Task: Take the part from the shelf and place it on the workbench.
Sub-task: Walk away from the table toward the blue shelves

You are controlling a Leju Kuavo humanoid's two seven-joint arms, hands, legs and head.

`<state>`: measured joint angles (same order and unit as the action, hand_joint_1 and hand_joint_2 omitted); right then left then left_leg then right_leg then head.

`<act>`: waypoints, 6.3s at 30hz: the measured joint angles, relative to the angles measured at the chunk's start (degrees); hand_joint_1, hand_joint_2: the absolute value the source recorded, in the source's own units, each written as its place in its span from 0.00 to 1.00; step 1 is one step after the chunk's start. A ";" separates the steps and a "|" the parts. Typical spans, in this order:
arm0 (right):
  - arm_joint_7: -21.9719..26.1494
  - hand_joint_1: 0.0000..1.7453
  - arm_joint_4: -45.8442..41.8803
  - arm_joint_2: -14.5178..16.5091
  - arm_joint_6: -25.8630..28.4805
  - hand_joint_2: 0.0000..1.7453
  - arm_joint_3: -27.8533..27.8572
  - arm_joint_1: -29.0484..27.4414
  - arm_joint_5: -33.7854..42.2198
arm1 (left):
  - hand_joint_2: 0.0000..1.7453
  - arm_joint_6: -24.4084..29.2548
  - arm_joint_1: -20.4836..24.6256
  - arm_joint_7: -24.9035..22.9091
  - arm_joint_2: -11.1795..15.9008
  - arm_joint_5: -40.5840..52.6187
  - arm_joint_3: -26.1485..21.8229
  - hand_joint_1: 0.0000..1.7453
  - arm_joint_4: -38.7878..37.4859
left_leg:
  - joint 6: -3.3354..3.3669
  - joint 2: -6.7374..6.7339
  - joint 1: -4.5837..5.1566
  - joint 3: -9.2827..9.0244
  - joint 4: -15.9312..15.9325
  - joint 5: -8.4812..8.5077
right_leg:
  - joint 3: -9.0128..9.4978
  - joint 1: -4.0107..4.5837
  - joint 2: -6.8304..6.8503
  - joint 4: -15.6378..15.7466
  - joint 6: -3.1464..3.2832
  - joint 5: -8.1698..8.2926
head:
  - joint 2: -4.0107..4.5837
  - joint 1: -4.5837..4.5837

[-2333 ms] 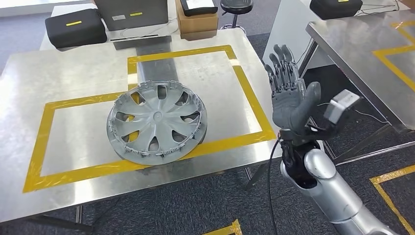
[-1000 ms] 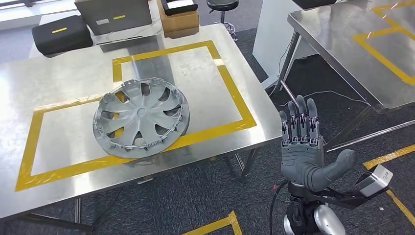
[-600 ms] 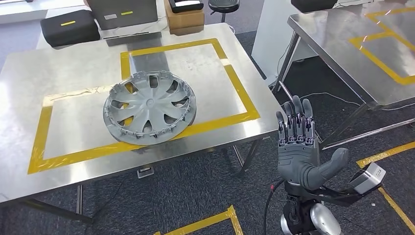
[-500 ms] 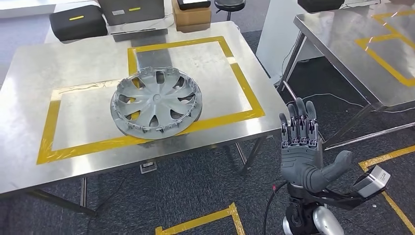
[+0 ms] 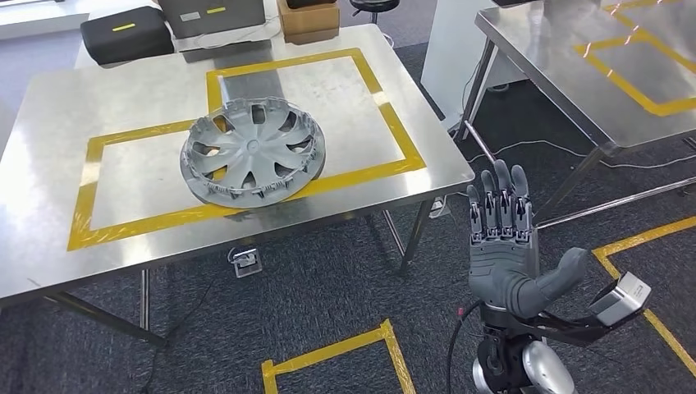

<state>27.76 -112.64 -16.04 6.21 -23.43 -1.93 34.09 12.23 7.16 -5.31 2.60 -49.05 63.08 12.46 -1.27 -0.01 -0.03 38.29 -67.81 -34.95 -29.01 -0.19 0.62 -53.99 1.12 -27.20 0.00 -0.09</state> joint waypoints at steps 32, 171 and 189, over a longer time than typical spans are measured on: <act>-0.17 0.00 -0.33 0.26 1.17 0.00 -0.34 -0.42 0.00 | 0.00 0.39 -0.05 -0.06 -0.26 -0.04 0.00 0.00 0.01 | -0.24 0.15 -0.15 1.78 -4.34 0.97 | 0.13 0.91 -0.05 0.85 0.49 0.24 | 0.00 1.47; -20.06 0.00 97.88 13.86 2.39 0.00 -9.84 6.76 8.90 | 0.00 3.38 -0.53 -1.32 -0.48 2.19 0.02 0.00 0.57 | 1.19 -3.16 -0.97 -6.32 8.26 3.95 | -11.01 -0.30 -0.87 -18.64 -2.92 -7.04 | 0.00 2.74; -21.27 0.00 98.44 16.95 4.77 0.00 -13.49 6.97 6.20 | 0.00 1.07 -0.62 -1.74 0.95 -0.55 -0.04 0.00 0.44 | -1.21 3.21 -1.31 -1.76 2.28 4.68 | -2.28 0.60 -5.07 -4.25 0.42 -2.36 | 0.00 0.54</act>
<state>6.49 -14.20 0.91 10.98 -36.92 5.04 40.28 13.31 6.55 -7.05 3.54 -49.60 63.04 12.90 -2.48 3.20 -1.33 36.53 -65.53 -30.27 -31.29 0.40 -4.46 -58.23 1.55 -29.56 0.00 0.45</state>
